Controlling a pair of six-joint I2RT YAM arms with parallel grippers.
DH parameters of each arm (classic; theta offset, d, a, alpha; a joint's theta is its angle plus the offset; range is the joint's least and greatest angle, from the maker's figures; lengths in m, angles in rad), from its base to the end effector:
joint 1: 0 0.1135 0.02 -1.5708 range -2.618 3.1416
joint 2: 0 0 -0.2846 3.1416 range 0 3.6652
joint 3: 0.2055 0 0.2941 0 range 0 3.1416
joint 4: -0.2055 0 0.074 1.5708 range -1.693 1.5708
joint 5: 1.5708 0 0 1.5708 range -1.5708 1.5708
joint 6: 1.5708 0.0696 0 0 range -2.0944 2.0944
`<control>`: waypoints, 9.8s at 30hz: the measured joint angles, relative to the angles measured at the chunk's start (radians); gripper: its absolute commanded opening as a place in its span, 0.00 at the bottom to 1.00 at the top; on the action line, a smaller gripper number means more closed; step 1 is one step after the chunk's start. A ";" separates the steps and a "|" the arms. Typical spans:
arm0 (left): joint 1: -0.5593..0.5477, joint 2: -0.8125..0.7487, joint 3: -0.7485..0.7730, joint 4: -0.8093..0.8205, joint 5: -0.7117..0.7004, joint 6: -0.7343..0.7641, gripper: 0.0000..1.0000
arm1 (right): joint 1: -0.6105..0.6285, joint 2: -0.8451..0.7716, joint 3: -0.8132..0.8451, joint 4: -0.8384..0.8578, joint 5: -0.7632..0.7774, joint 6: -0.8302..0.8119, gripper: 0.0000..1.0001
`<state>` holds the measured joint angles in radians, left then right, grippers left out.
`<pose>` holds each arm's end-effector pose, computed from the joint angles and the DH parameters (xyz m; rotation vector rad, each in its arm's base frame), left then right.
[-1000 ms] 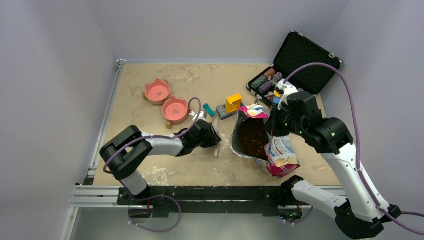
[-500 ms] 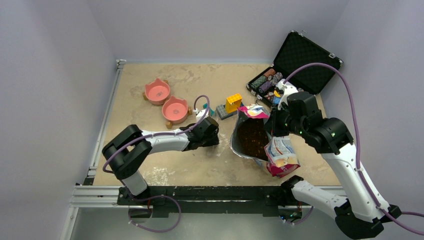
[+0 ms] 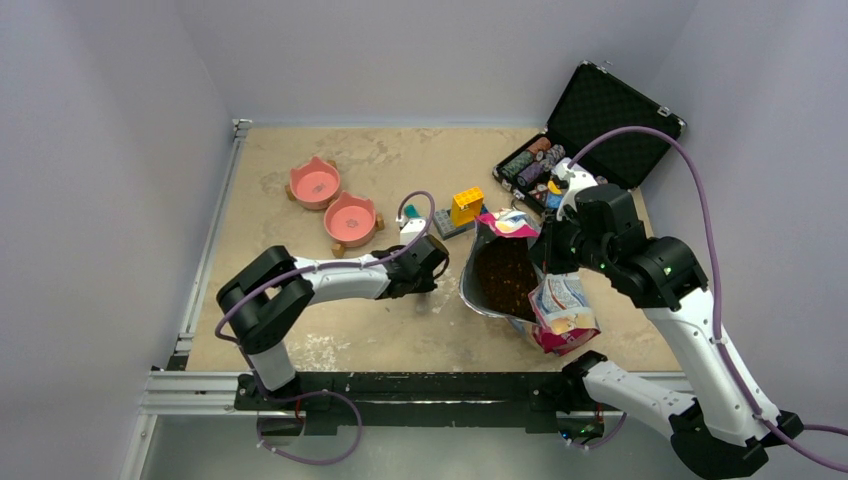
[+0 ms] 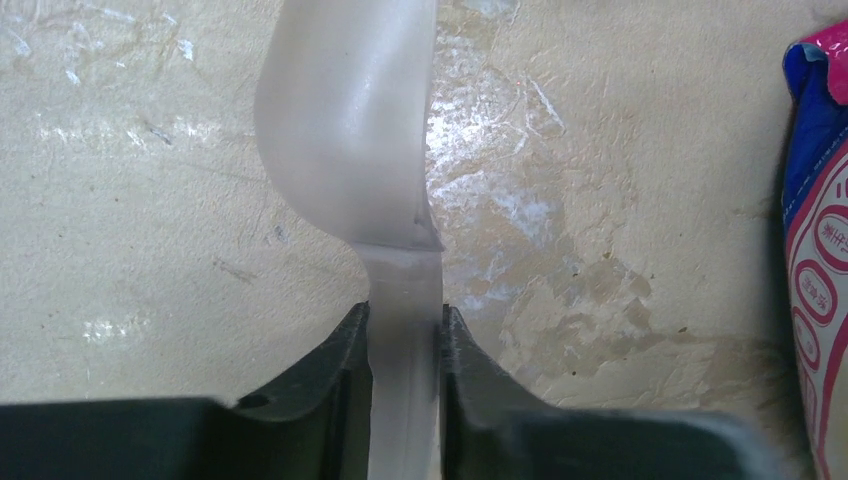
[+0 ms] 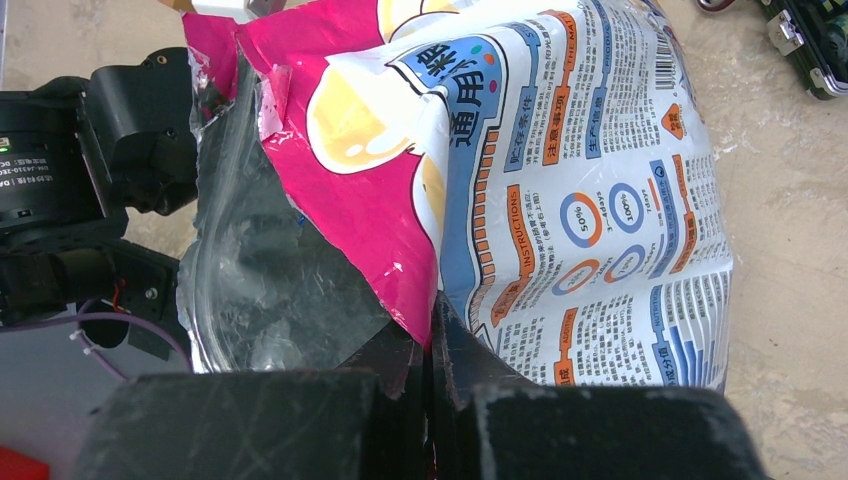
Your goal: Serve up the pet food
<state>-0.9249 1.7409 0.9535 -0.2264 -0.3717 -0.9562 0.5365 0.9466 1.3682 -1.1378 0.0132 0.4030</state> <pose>0.2533 -0.2940 0.1145 -0.1738 2.5024 -0.3011 0.1725 0.1015 0.4227 -0.1486 2.3277 0.4670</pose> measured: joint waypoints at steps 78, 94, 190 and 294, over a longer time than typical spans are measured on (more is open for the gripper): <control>0.144 -0.756 -0.024 -0.592 0.874 -0.242 0.34 | 0.734 0.016 -0.140 0.332 0.494 -0.029 0.00; 0.134 -0.747 -0.069 -0.511 0.740 -0.279 0.35 | 0.741 0.015 -0.140 0.336 0.510 -0.029 0.00; 0.092 -0.033 -0.047 0.407 1.049 -0.281 0.00 | 0.554 -0.088 -0.256 0.362 0.475 0.036 0.00; 0.251 -0.644 -0.182 0.485 1.235 -0.603 0.00 | 0.531 -0.299 -0.300 0.246 0.755 0.014 0.00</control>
<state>-0.6743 1.0973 0.7719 0.2588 0.8631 -1.5589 1.0676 0.6472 1.0679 -0.8921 0.7685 0.4171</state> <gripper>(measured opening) 0.314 0.007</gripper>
